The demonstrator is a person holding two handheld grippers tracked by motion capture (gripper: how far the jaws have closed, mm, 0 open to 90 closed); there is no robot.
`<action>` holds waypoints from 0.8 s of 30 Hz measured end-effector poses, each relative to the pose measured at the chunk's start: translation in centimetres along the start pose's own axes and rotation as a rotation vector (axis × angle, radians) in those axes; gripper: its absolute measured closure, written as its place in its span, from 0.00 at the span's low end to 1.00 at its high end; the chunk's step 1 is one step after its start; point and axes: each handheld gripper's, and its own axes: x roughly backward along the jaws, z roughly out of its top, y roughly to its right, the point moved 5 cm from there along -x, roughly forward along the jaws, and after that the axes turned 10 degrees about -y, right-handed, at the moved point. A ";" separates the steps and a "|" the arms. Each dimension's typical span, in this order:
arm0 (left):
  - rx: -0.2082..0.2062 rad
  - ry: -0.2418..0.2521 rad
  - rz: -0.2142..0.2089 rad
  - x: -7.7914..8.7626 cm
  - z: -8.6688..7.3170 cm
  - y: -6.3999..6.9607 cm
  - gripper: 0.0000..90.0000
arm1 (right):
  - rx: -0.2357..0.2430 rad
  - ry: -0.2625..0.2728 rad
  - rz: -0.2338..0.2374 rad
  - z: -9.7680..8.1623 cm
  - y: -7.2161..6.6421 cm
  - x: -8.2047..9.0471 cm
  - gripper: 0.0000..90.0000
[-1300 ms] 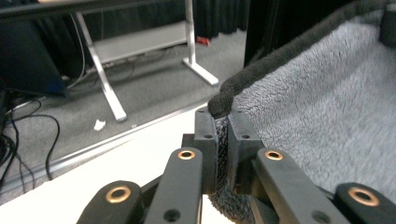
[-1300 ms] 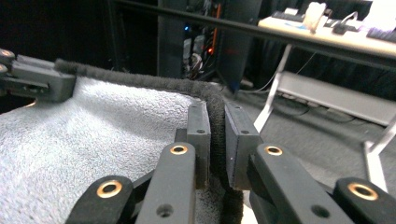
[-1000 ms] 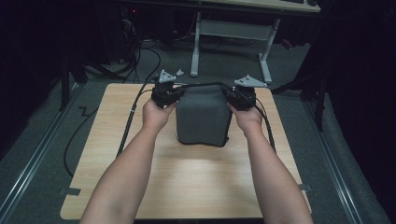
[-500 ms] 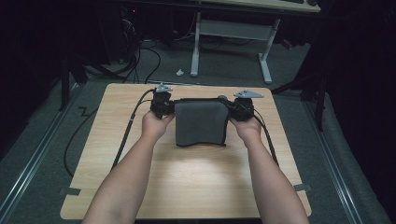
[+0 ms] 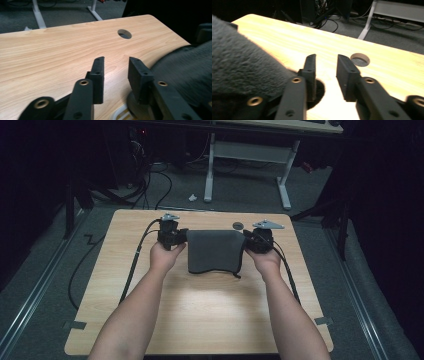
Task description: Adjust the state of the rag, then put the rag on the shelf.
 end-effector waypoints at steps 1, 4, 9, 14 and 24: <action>-0.005 0.003 0.006 0.2 -0.1 -0.1 0.70 | 0.001 0.003 -0.002 0.1 0.2 0.2 0.74; -0.001 0.026 0.023 1.0 -0.1 -0.4 0.67 | -0.009 0.015 -0.005 0.4 0.6 0.7 0.69; 0.005 0.075 0.054 2.7 0.0 -0.8 0.63 | -0.012 0.044 -0.018 0.8 0.7 1.9 0.67; -0.009 0.068 0.072 3.8 -0.1 -1.0 0.60 | 0.006 0.066 -0.036 1.1 0.5 3.0 0.63; -0.044 0.116 0.126 6.6 -2.1 -1.0 0.57 | 0.016 0.103 -0.079 -0.4 0.5 6.0 0.58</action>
